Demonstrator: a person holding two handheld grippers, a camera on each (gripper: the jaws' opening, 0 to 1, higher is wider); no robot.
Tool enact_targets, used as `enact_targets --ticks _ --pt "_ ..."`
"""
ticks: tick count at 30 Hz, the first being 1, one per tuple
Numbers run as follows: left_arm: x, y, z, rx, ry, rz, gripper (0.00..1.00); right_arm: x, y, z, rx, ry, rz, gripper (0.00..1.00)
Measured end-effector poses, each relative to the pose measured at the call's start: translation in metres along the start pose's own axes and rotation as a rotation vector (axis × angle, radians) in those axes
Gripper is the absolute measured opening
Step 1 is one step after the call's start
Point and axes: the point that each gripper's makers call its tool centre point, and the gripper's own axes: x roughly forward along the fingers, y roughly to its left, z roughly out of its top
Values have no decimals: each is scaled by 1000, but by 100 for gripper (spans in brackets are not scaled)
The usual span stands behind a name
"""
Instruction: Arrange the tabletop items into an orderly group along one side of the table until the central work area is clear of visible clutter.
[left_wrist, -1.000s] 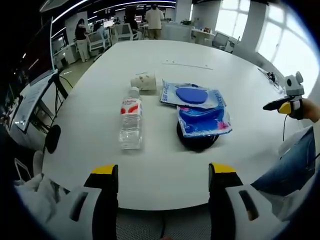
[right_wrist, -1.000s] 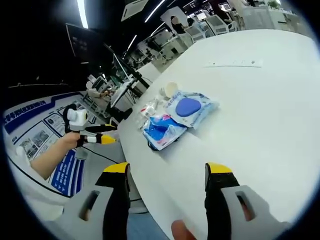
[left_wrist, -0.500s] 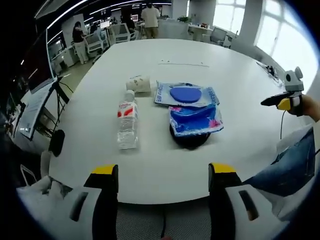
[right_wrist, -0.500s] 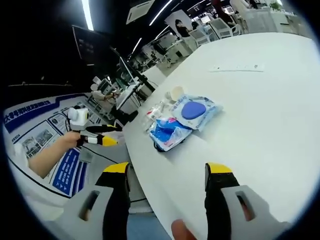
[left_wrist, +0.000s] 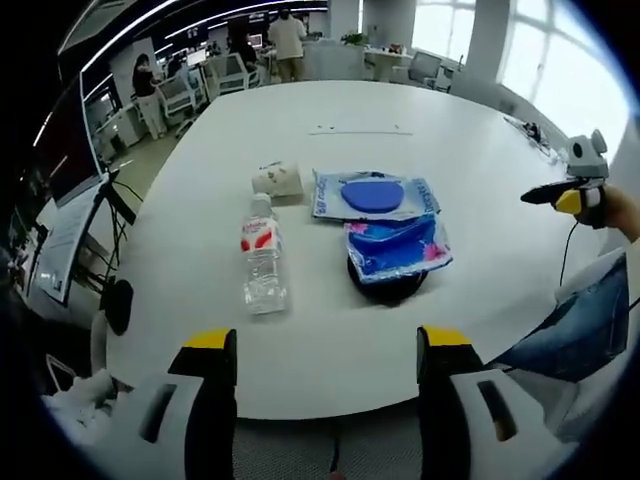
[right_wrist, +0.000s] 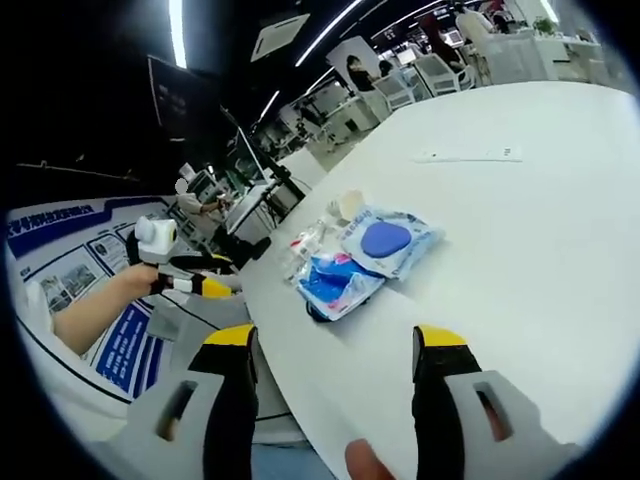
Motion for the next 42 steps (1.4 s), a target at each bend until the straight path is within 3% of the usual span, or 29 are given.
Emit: enact_targets --ticks 10,21,34,42 --pt "-2 10 -7 11 -9 -1 75 -3 -11 7 23 -26 -44 61" --pt "-3 10 -10 -6 -32 9 74 -2 -9 3 -3 7 -48 60" --pt "17 10 2 -36 -59 7 71 6 -24 10 9 41 -56 56" --pt "39 -3 12 -17 -48 -34 68 16 -27 2 16 87 -50 55"
